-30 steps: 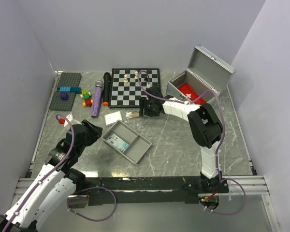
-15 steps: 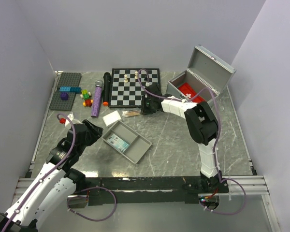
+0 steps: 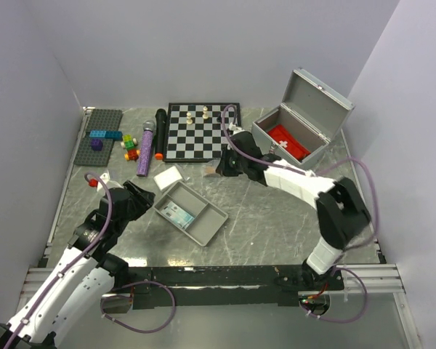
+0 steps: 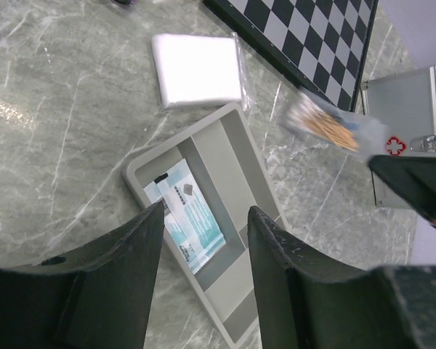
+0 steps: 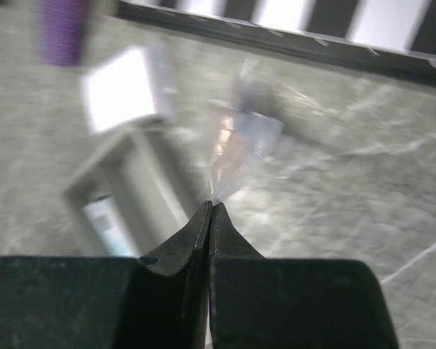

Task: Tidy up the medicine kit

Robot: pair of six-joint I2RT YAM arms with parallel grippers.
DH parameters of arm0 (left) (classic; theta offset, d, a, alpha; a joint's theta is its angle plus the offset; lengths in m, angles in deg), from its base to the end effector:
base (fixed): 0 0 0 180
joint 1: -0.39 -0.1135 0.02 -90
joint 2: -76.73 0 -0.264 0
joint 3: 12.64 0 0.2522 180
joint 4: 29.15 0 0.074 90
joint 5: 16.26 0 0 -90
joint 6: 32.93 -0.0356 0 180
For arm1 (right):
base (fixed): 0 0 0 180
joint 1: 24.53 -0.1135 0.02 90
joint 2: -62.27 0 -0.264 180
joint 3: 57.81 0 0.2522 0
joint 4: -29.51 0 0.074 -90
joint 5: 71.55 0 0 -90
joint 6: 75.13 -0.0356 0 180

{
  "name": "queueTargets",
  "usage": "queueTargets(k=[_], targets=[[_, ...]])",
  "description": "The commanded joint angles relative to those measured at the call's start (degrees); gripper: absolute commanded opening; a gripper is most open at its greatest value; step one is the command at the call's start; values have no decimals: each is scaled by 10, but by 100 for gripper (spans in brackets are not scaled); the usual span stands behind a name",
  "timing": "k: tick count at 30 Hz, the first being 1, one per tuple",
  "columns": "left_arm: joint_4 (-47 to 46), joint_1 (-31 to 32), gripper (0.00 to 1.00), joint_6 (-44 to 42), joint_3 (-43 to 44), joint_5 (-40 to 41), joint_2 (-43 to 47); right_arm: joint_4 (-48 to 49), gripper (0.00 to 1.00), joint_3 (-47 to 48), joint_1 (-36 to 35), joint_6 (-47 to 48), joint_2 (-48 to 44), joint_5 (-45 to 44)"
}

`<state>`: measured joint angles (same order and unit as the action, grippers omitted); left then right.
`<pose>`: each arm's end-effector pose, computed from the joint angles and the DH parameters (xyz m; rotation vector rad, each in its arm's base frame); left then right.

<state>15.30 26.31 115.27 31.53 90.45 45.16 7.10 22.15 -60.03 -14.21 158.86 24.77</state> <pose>0.1241 -0.0489 0.2497 -0.7648 2.0124 -0.5653 0.3046 0.2221 0.2347 -0.1933 2.3429 0.7079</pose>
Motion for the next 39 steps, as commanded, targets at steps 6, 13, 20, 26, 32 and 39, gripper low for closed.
queueTargets(k=[6,13,20,26,32,39], targets=[[-15,-2,54,9,0,-12,14,33,0,-34,-105,0,-127,-40],[-5,-2,54,13,2,-10,27,28,0,8,-139,-2,-113,-34],[-3,-2,54,15,1,-7,31,35,0,43,-149,-8,-82,-11],[-3,-2,54,13,1,-7,25,42,0,46,-158,-6,-52,13],[-11,-2,54,14,-4,-12,20,56,0,17,-164,-12,-38,25],[-10,-3,54,13,-6,-12,20,57,0,-59,-166,-16,-53,12]])
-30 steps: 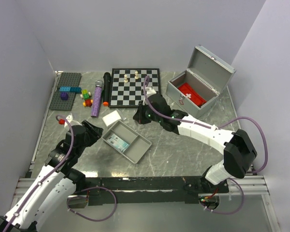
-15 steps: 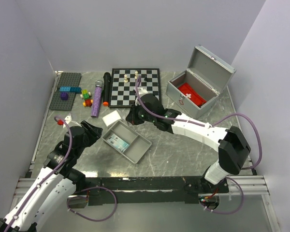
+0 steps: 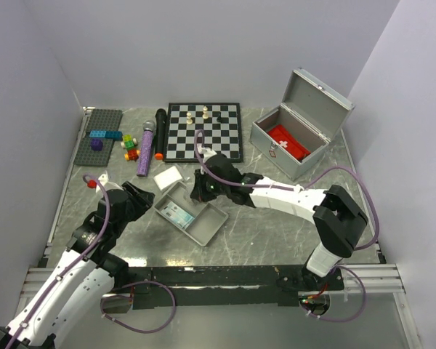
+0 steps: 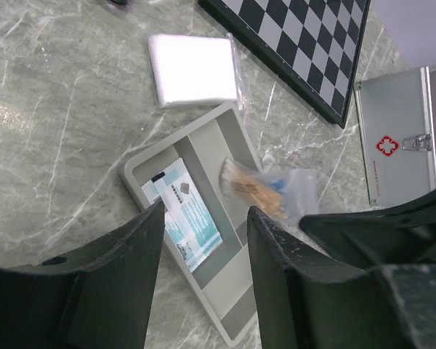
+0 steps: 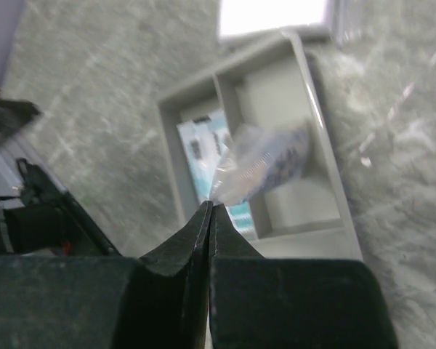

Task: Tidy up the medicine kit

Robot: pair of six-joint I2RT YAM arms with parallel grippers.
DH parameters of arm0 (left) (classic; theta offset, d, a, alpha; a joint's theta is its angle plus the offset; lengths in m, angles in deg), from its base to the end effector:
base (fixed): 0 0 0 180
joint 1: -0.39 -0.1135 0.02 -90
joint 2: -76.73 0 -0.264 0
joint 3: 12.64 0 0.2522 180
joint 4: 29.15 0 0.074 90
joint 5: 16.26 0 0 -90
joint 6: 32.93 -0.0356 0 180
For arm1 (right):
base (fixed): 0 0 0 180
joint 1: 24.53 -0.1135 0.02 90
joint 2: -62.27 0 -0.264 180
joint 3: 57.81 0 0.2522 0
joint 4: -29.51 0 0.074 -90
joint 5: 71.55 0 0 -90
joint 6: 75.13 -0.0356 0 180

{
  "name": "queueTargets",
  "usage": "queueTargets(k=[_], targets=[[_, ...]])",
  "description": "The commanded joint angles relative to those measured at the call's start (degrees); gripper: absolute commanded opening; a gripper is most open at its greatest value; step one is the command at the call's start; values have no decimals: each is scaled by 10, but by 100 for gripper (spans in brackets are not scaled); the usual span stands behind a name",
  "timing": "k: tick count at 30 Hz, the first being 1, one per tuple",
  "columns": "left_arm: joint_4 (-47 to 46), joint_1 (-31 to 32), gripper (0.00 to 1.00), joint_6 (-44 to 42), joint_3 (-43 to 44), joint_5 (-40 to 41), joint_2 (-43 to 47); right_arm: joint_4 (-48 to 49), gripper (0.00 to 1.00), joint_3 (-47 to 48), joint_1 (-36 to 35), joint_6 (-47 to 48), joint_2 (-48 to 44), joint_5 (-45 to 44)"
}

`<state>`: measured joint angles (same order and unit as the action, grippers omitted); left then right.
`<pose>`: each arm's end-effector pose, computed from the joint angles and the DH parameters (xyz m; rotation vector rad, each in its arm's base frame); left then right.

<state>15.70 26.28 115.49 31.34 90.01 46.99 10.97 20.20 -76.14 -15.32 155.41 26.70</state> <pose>0.1198 -0.0471 0.2514 -0.7633 1.9961 -0.5895 0.2250 0.2923 0.2507 -0.5186 2.2606 0.9388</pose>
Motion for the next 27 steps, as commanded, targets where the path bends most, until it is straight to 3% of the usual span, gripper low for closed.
queueTargets(k=[1,10,13,15,18,20,22,25,27], targets=[[-15,-2,54,12,-5,-7,1,17,0,-51,-5,-6,-23,-11],[-21,-2,54,11,-8,-11,-6,-1,0,-117,-13,-1,-58,-54],[-23,-2,54,12,-10,-12,-4,-21,30,-115,-17,4,-67,-80],[-21,-2,54,11,-9,-11,-5,-26,43,-117,-16,7,-80,-98],[-22,-2,54,8,-8,-11,-6,-39,55,-107,-19,20,-101,-111],[-24,-2,54,7,-8,-12,-7,-46,58,-98,-20,34,-110,-116],[-26,-2,54,7,-7,-12,-10,-46,57,-89,-20,48,-108,-112],[-31,-2,54,7,-6,-15,-16,-61,34,-53,-21,69,-73,-86],[-33,-2,54,8,-7,-17,-16,-76,25,-28,-21,78,-39,-57]])
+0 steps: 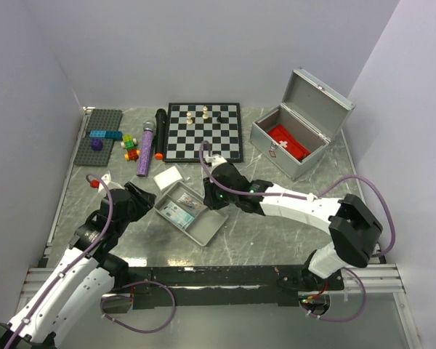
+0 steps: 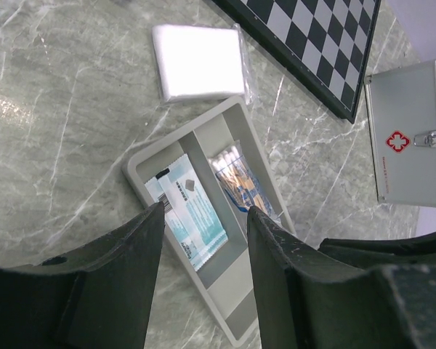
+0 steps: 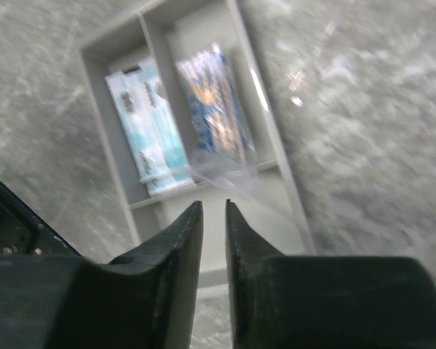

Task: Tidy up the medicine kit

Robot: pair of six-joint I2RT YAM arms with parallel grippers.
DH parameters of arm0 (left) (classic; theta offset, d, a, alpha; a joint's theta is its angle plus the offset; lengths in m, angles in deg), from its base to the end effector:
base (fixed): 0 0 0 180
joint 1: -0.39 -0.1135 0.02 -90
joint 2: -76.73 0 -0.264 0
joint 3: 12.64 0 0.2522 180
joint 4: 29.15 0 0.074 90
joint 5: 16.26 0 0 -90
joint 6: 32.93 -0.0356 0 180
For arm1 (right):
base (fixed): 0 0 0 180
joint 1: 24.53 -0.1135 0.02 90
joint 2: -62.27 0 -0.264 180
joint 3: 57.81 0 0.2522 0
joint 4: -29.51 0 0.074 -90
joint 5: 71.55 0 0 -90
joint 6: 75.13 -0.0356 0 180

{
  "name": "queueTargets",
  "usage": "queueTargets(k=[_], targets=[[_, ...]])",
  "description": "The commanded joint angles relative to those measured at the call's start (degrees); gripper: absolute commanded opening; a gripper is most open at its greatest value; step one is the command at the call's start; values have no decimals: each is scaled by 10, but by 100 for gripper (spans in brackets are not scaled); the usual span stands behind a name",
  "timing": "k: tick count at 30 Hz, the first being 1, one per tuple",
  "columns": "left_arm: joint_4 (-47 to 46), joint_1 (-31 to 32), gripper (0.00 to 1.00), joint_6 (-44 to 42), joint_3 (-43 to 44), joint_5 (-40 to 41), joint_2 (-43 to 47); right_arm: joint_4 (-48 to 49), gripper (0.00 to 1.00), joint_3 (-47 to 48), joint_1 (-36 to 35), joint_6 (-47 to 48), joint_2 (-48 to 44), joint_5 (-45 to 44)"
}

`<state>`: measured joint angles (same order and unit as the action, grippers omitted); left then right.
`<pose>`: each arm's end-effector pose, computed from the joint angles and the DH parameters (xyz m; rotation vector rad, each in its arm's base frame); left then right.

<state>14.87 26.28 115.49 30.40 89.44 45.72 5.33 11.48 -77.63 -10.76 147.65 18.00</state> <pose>0.1232 -0.0491 0.2447 -0.7619 2.0231 -0.5817 0.1952 0.2595 0.2359 -0.5600 2.3092 0.6912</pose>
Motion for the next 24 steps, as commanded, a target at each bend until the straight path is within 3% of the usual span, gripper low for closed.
queueTargets(k=[1,10,17,21,24], targets=[[-25,-3,54,7,3,-13,-5,-21,22,70,-6,34,57,36],[-23,-2,54,5,0,-10,-5,-41,13,133,-6,25,176,65],[-26,-2,54,4,-1,-10,-15,-35,13,184,-4,27,228,67],[-22,-2,54,4,0,-6,-14,-43,19,217,-2,24,247,52],[-18,-3,55,3,3,1,-15,-39,37,203,-2,22,218,32]])
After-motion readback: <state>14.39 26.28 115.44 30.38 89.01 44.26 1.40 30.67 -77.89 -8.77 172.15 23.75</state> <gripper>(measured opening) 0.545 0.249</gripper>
